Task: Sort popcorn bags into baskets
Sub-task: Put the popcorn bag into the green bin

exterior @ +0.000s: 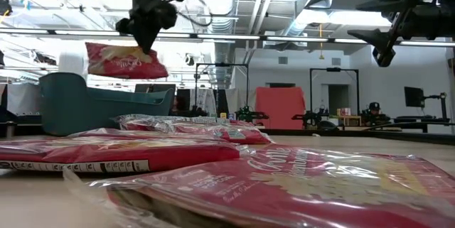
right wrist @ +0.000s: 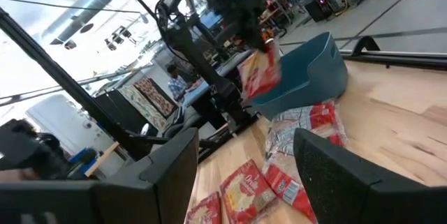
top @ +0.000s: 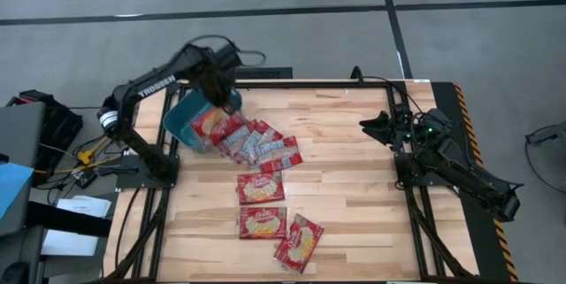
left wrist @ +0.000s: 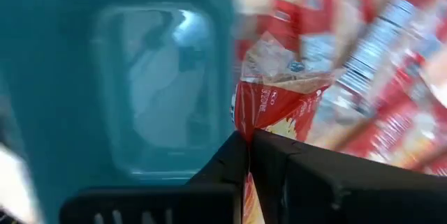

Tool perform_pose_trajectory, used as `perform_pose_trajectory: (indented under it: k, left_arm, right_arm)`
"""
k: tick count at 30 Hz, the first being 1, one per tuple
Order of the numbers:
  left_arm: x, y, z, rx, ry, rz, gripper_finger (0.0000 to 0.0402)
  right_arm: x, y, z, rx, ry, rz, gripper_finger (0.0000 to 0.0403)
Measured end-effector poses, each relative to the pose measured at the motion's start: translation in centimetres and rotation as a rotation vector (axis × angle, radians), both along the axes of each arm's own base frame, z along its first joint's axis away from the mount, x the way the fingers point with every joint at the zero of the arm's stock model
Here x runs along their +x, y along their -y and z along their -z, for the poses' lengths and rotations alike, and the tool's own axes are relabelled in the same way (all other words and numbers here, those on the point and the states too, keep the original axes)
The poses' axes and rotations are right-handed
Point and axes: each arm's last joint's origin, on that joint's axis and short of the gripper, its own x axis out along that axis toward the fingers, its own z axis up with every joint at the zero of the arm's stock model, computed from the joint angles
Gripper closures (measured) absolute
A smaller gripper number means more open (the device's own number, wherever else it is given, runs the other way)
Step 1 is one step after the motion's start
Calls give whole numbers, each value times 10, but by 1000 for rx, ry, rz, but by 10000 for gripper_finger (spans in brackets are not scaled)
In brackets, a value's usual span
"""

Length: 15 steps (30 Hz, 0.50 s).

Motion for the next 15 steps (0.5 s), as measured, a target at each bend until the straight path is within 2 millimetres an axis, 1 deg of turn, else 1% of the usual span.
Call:
perform_pose_trajectory:
  k: [5, 8, 11, 15]
  left_arm:
    - [-29, -37, 2, 36, -20, -121, 402]
    - [-44, -53, 5, 49, -9, -187, 402]
    - [-55, -63, 14, 13, 11, -240, 402]
    - [-61, -66, 33, -33, 2, -244, 401]
  right_arm:
    - [0, 0, 0, 0, 0, 0, 143]
    - [0, 0, 0, 0, 0, 0, 143]
    - [0, 0, 0, 1, 0, 0, 143]
    - [0, 0, 0, 1, 0, 0, 143]
